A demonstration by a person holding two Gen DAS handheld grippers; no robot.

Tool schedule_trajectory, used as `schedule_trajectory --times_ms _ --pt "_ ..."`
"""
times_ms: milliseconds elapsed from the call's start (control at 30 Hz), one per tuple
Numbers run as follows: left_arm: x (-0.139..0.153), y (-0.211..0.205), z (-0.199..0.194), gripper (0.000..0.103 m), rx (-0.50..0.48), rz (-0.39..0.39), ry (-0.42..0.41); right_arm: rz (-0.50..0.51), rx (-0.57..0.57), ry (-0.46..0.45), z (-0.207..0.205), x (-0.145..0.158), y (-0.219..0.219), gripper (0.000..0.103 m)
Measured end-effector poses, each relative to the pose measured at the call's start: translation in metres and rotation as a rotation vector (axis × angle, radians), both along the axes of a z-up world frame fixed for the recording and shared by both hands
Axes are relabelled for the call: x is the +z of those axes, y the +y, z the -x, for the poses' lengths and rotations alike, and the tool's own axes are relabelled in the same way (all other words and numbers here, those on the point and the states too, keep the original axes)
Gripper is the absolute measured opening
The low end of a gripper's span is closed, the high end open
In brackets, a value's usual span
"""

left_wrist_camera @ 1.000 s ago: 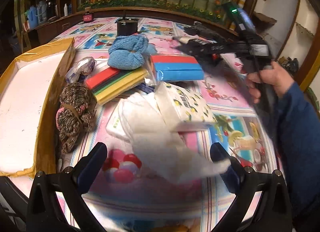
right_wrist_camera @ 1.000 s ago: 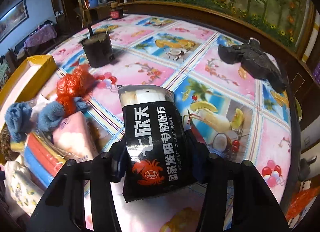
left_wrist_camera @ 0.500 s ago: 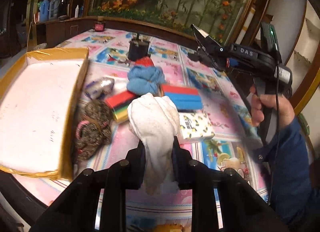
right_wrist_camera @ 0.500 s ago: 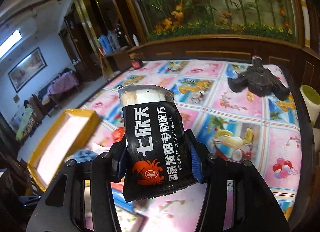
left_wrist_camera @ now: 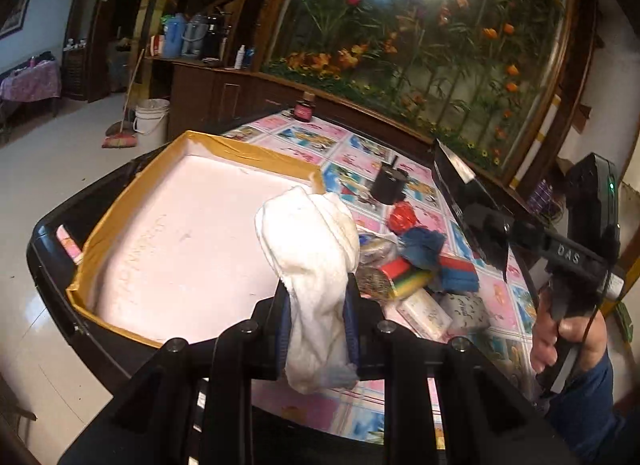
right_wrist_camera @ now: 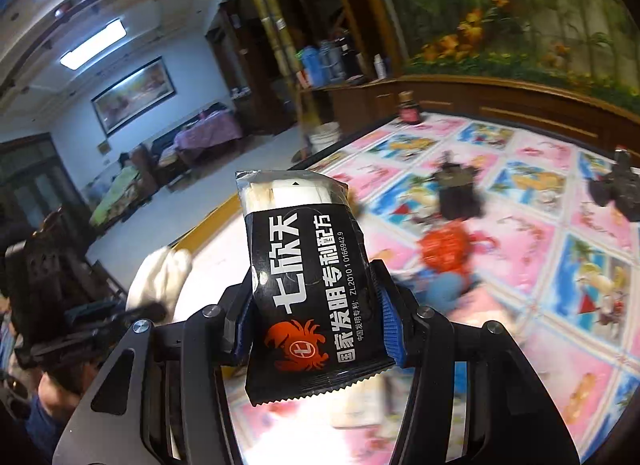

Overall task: Organize soft objects
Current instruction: 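Carry the white cloth and black snack bag over the white box with both grippers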

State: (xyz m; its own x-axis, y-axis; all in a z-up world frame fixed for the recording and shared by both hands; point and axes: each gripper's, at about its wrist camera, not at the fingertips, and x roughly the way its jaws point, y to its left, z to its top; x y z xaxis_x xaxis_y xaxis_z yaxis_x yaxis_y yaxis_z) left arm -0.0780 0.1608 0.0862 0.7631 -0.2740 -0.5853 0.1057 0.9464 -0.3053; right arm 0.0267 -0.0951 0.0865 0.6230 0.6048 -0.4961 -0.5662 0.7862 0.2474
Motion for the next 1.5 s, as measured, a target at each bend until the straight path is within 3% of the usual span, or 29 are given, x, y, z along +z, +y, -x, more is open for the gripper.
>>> schedule_trajectory --times_ms 267,400,567,833,967,1200,1500 --pt "0.0 0.068 -0.013 0.022 0.104 0.0 0.002 0.003 0.068 0.122 -0.015 -0.022 0.1 0.052" --pt "-0.016 0.085 -0.039 0.022 0.128 0.01 0.04 0.013 0.01 0.185 -0.041 -0.033 0.147 0.052" --pt "-0.04 0.096 -0.058 0.022 0.169 0.003 0.086 0.072 -0.038 0.189 -0.055 -0.053 0.186 0.052" --pt "-0.058 0.085 -0.066 0.023 0.151 -0.082 0.117 0.122 -0.02 0.194 -0.066 -0.063 0.186 0.052" --pt "-0.058 0.082 -0.067 0.023 0.141 -0.087 0.12 0.111 -0.01 0.25 -0.075 -0.076 0.181 0.052" --pt "-0.065 0.081 -0.073 0.023 0.118 -0.096 0.134 0.162 0.01 0.226 -0.068 -0.084 0.19 0.052" --pt "-0.071 0.083 -0.077 0.024 0.08 -0.1 0.143 0.15 0.023 0.219 -0.067 -0.084 0.185 0.052"
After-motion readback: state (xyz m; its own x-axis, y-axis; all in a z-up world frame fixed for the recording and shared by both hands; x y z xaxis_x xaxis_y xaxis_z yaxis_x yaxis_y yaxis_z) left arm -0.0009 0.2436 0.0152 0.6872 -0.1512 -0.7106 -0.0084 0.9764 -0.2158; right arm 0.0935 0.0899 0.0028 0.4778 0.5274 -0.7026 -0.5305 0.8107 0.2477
